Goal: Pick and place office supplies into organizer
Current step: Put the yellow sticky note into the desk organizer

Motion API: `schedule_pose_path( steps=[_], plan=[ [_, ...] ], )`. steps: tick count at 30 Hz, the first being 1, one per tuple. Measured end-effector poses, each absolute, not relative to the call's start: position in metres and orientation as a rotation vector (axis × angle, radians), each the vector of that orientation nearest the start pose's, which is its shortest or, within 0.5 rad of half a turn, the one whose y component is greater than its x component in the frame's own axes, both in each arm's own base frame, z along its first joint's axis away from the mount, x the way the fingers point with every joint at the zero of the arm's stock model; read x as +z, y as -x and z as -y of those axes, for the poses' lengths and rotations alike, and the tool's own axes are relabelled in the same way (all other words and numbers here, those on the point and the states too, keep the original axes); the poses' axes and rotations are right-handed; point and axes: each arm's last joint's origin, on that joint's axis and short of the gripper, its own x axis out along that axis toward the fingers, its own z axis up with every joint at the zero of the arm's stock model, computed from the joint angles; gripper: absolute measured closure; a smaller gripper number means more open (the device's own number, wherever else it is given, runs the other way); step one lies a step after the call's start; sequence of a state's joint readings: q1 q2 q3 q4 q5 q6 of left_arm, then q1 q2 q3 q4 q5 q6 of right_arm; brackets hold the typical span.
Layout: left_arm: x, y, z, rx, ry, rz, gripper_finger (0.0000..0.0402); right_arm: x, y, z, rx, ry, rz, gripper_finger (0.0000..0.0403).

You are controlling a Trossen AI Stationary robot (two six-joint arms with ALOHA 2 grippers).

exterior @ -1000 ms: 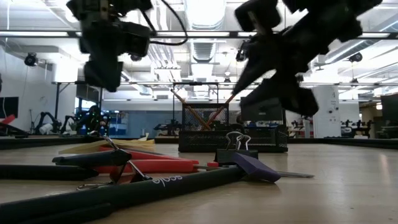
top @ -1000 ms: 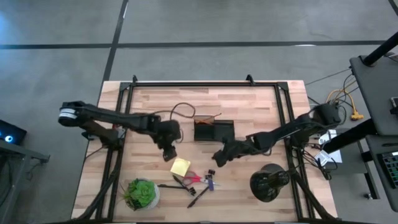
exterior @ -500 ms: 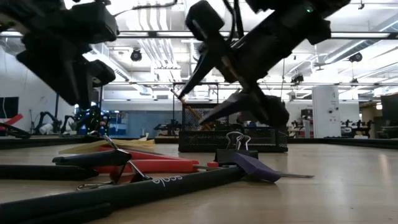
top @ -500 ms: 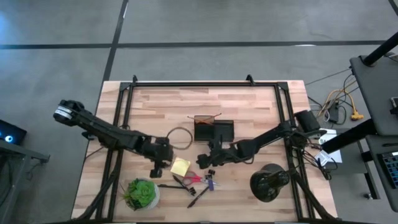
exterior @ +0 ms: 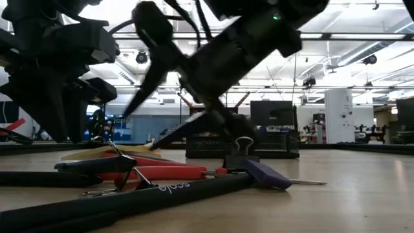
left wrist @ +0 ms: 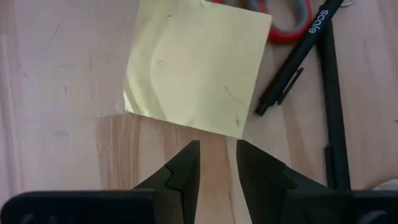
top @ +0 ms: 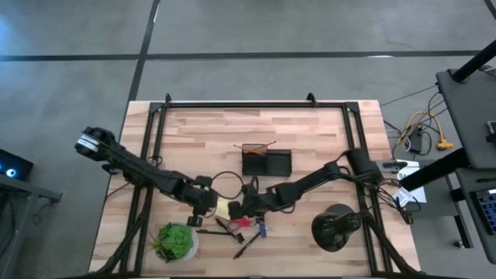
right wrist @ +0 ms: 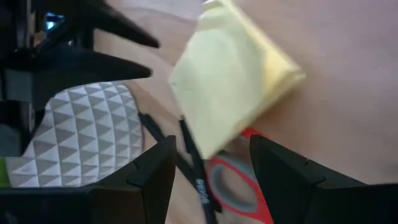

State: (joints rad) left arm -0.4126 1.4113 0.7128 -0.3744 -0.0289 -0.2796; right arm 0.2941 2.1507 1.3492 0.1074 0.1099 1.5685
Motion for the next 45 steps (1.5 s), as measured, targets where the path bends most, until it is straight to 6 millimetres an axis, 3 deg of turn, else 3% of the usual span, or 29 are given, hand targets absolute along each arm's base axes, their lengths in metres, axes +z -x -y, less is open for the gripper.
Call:
schedule_pose_path(
  steps=[4, 9, 31, 45],
  plan=[
    [0.169, -0.229, 0.099, -0.193, 0.008, -1.077, 0.0314, 0.128, -0.438, -0.129, -0.415, -1.344, -0.659, 0.0204],
    [0.171, -0.229, 0.099, -0.187, 0.0, -1.07, 0.0313, 0.122, -0.428, -0.125, -0.531, -1.286, -0.736, 0.0204],
    [0.162, -0.239, 0.103, -0.186, -0.017, -1.031, 0.0314, 0.125, -0.436, -0.11, -0.5, -1.231, -0.744, 0.0204],
    [0.147, -0.26, 0.104, -0.205, -0.004, -0.952, 0.0314, 0.125, -0.436, -0.111, -0.477, -1.235, -0.766, 0.0204]
  ],
)
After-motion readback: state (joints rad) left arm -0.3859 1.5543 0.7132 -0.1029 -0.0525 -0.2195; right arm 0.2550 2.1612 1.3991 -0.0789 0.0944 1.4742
